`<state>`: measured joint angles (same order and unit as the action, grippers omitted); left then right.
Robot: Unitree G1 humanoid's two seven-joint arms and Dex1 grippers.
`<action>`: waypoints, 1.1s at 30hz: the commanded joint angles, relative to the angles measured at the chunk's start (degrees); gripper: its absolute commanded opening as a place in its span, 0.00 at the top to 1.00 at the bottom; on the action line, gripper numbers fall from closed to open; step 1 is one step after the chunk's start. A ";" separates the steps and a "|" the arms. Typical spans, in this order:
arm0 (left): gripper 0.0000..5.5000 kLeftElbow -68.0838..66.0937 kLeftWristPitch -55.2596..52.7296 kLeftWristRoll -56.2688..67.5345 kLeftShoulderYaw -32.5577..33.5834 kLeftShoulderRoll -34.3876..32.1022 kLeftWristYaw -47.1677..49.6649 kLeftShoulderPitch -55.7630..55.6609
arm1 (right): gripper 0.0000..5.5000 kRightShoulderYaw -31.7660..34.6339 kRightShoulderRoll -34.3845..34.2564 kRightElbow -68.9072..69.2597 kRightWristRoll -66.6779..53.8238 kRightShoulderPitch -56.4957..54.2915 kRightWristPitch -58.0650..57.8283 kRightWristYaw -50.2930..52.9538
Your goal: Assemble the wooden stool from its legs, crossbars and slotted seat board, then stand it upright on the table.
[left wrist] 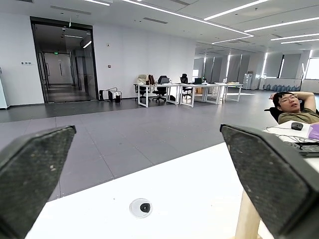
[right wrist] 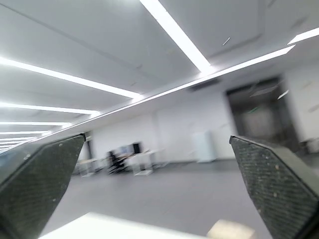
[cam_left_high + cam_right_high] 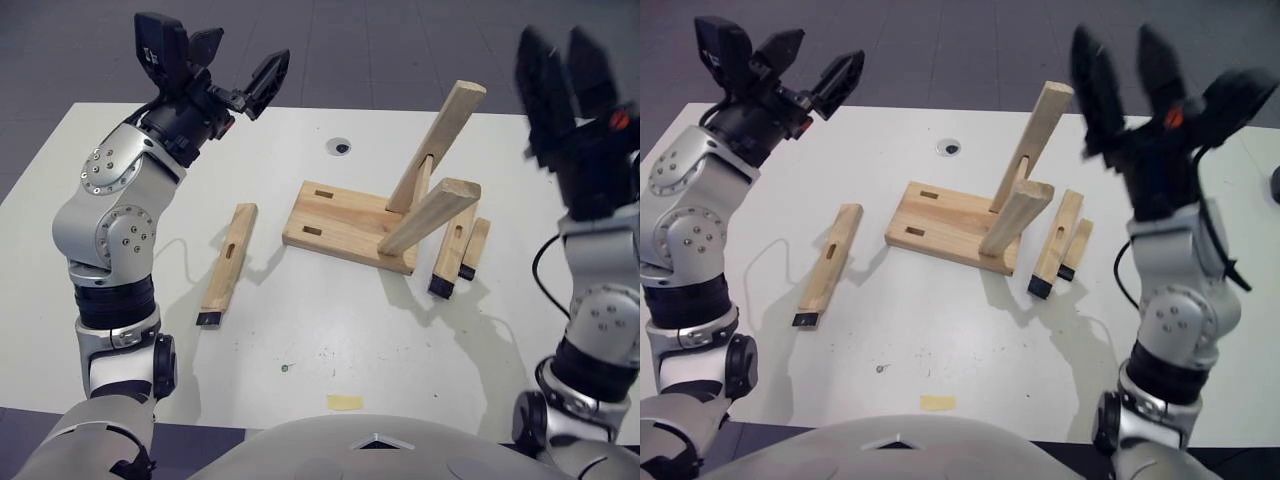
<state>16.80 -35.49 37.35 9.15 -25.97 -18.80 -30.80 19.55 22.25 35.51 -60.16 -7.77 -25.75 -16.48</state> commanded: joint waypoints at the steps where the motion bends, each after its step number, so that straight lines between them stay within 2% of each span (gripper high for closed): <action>1: 0.02 0.65 -1.61 -0.41 1.06 -1.67 -1.11 2.34 | 0.02 -2.61 1.64 9.18 -7.69 12.02 -4.70 -0.97; 5: 0.02 0.14 -1.73 -0.88 0.25 -1.31 -1.81 2.07 | 0.02 -7.22 2.11 11.93 -1.07 15.37 -5.07 1.28; 9: 0.02 0.08 -1.79 -1.47 -0.15 -0.93 -1.50 1.86 | 0.02 -14.83 1.41 8.94 19.98 14.16 -3.21 9.46; 13: 0.02 0.13 -1.78 -2.08 -0.65 -0.05 -1.44 2.59 | 0.02 -12.96 1.27 2.51 34.08 12.18 2.97 13.52; 15: 0.02 0.45 -1.66 -2.50 -1.02 0.27 -1.38 3.12 | 0.02 -11.25 0.11 1.06 33.52 10.74 3.56 13.22; 18: 0.02 0.27 -1.50 -2.65 -1.10 1.05 -1.11 3.10 | 0.02 -12.89 -0.07 0.82 32.45 11.88 2.36 9.74; 22: 0.02 0.51 -1.44 -2.64 -1.44 1.73 -1.06 3.72 | 0.02 -9.54 -2.48 -1.25 23.81 12.18 -1.47 7.47; 26: 0.02 0.76 -1.20 -3.43 -1.52 1.99 -0.78 4.78 | 0.13 -5.96 -0.47 -2.15 18.39 11.48 -3.02 3.64; 28: 0.02 0.92 -1.37 -3.32 -1.32 2.43 -0.47 5.18 | 0.20 -5.18 1.55 -3.78 19.20 11.72 -2.83 1.09; 33: 0.02 1.46 -1.47 -3.57 -1.66 2.76 -0.58 5.84 | 0.35 -5.58 2.45 -5.51 21.12 9.85 -4.85 2.37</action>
<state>17.63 -36.55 34.46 7.76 -23.30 -19.42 -25.43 14.49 23.93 30.41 -40.18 3.35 -29.26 -14.93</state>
